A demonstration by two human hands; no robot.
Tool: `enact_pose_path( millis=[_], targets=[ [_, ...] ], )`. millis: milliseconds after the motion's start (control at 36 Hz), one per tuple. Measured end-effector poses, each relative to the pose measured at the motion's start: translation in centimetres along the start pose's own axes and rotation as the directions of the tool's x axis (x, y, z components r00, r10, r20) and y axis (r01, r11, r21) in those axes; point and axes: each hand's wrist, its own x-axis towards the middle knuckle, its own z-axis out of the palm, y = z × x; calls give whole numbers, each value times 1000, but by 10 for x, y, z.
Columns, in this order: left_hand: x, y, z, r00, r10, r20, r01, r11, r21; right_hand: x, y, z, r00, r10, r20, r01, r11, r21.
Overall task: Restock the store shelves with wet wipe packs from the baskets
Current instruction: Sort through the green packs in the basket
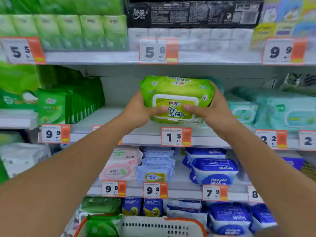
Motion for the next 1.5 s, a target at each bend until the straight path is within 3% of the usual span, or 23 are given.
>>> enact_pose_path(
  millis=[139, 250, 389, 583, 722, 778, 861, 917, 972, 1028, 1056, 1083, 1111, 1139, 1167, 1194, 1250, 1333, 1417, 1500],
  targets=[
    [39, -41, 29, 994, -100, 36, 96, 990, 105, 22, 42, -27, 997, 55, -46, -61, 990, -130],
    [37, -65, 34, 985, -144, 95, 104, 935, 340, 24, 74, -40, 993, 117, -7, -112, 937, -331],
    [43, -72, 28, 973, -170, 153, 109, 932, 345, 39, 72, -42, 987, 150, 54, -91, 813, -575],
    [38, -72, 9, 967, -219, 127, 139, 878, 458, 35, 64, -23, 982, 184, 47, -93, 681, -726],
    [27, -62, 14, 972, -210, 109, 103, 791, 603, 27, 64, -17, 972, 233, -30, -189, 700, -688],
    [17, -63, 11, 977, -189, 102, 76, 747, 661, 13, 65, -8, 981, 141, -130, -192, 695, -693],
    [-15, -71, 2, 995, -40, 94, -37, 718, 695, -23, 64, 16, 956, -191, -222, -49, 645, -762],
    [-58, -85, -6, 989, 146, 21, -118, 702, 702, -52, 62, 36, 886, -450, -108, 190, 567, -802],
    [-118, -107, -13, 941, 298, -162, -114, 729, 675, -77, 69, 60, 861, -508, 18, 362, 588, -723],
    [-193, -142, -13, 937, 202, -286, 27, 773, 634, -107, 90, 90, 907, -348, 239, 421, 714, -559],
    [-229, -165, -12, 953, 22, -301, 171, 782, 599, -124, 102, 104, 897, -171, 408, 376, 779, -501],
    [-263, -188, -9, 931, -230, -283, 356, 747, 562, -143, 119, 115, 807, 73, 586, 299, 806, -511],
    [-295, -208, -5, 838, -484, -250, 535, 642, 550, -164, 136, 125, 631, 328, 703, 269, 758, -594],
    [-322, -223, -2, 710, -669, -220, 652, 507, 564, -187, 155, 131, 439, 545, 715, 295, 664, -687],
    [-345, -236, 1, 612, -766, -199, 704, 412, 579, -210, 176, 134, 304, 702, 644, 320, 562, -763],
    [-361, -245, 5, 555, -812, -179, 725, 366, 584, -231, 199, 134, 263, 785, 561, 312, 481, -820],
    [-376, -252, 13, 525, -840, -141, 737, 365, 569, -267, 237, 128, 300, 858, 417, 151, 389, -909],
    [-381, -263, 19, 548, -826, -132, 744, 409, 528, -301, 271, 120, 391, 904, 174, -327, 314, -891],
    [-379, -275, 16, 542, -834, -102, 760, 434, 485, -315, 295, 111, 291, 952, 96, -616, 263, -742],
    [-378, -282, 16, 502, -865, 7, 774, 453, 442, -310, 303, 107, 235, 968, 92, -636, 224, -739]
  ],
)
